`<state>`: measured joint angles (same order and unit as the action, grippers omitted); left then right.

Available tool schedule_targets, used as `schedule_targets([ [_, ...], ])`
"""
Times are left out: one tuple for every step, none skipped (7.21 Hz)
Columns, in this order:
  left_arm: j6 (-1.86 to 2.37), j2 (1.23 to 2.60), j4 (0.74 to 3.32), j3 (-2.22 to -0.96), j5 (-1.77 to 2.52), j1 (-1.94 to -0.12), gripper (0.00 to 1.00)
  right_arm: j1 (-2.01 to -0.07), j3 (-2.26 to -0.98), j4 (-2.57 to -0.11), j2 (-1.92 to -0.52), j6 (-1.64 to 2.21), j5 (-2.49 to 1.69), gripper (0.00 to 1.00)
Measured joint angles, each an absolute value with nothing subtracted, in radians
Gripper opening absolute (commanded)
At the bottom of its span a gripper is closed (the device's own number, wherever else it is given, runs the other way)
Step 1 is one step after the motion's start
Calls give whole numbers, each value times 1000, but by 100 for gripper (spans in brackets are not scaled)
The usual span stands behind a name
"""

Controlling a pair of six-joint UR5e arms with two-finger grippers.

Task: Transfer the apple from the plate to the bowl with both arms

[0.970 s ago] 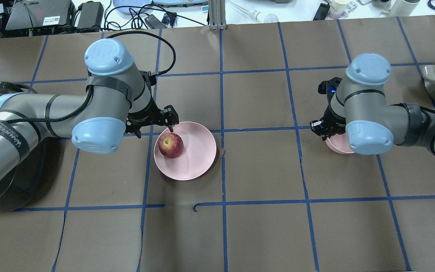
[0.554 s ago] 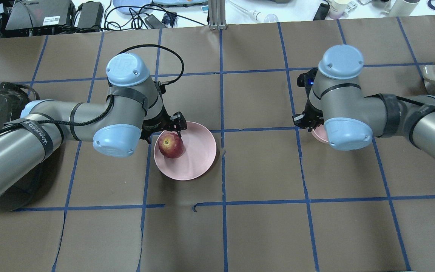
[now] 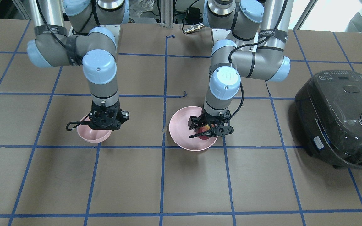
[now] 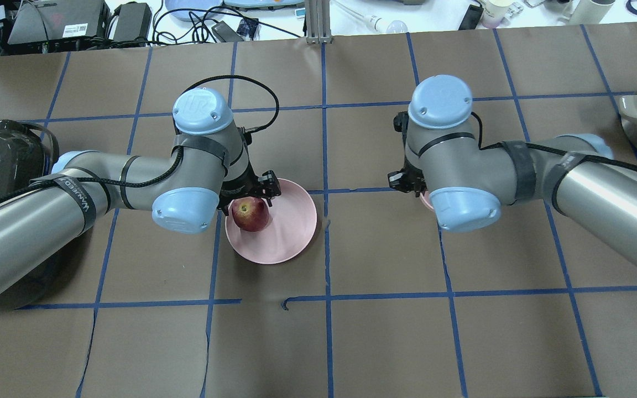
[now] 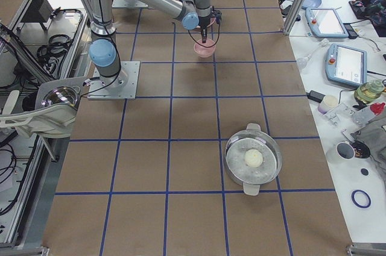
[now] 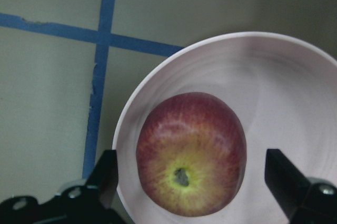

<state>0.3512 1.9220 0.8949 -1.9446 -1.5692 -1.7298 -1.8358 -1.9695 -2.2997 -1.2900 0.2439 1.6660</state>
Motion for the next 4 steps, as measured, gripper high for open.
schedule_targets([
  [351,1929,889,-1944,-1567,-1730,49,-1855,-1965,-2303,-1280,268,1644,93],
  [351,1930,886,-1944,-1564,-1729,38,-1864,-1963,-2305,-1272,274,1626,100],
  [351,1927,886,-1945,-1561,-1729,26,-1869,-1962,-2305,-1265,273,1619,100],
  [351,1914,887,-1944,-1560,-1727,23,-1871,-1959,-2304,-1262,269,1615,100],
])
